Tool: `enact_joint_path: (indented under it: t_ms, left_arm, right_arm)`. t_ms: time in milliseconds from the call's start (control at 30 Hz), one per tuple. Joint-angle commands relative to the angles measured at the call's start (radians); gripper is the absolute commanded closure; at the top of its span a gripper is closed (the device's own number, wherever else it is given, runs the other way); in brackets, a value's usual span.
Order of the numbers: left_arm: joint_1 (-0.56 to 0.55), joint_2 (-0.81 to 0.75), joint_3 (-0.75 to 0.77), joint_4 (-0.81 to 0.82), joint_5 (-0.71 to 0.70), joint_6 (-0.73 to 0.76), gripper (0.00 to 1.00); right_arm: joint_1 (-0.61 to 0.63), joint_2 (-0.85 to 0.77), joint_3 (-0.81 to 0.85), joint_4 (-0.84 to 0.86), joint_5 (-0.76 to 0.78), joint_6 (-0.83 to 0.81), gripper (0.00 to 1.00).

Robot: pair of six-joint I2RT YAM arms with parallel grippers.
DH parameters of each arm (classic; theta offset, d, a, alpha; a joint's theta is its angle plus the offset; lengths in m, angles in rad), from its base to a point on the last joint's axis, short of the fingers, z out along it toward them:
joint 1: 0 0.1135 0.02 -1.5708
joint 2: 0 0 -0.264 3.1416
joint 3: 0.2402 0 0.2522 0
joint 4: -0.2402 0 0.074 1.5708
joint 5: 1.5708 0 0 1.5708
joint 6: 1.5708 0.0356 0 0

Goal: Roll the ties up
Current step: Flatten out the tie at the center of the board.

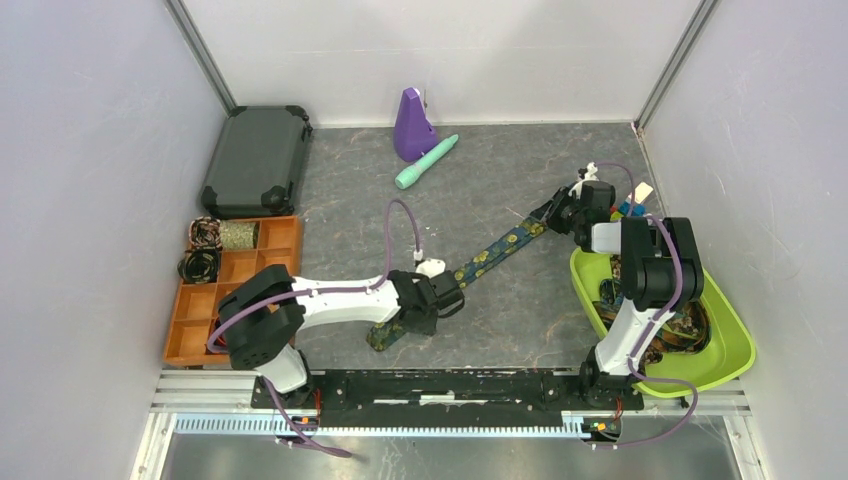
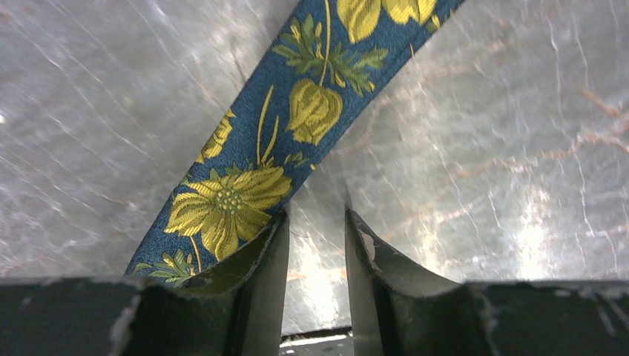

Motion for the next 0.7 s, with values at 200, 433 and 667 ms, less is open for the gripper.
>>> enact_joint_path:
  t_ms: [200, 433, 667]
  left_arm:
    - [0.193, 0.060, -0.009, 0.047, -0.093, 0.302, 0.67]
    - [0.188, -0.143, -0.026, -0.065, 0.015, 0.291, 0.53]
    - [0.198, -0.509, -0.113, -0.223, -0.239, 0.127, 0.00]
  right_arm:
    - [-0.004, 0.017, -0.063, 0.013, 0.039, 0.052, 0.77]
    - [0.009, -0.088, 0.036, -0.104, 0.045, 0.012, 0.63]
    - [0.126, -0.270, 0.063, -0.230, 0.121, -0.041, 0.48]
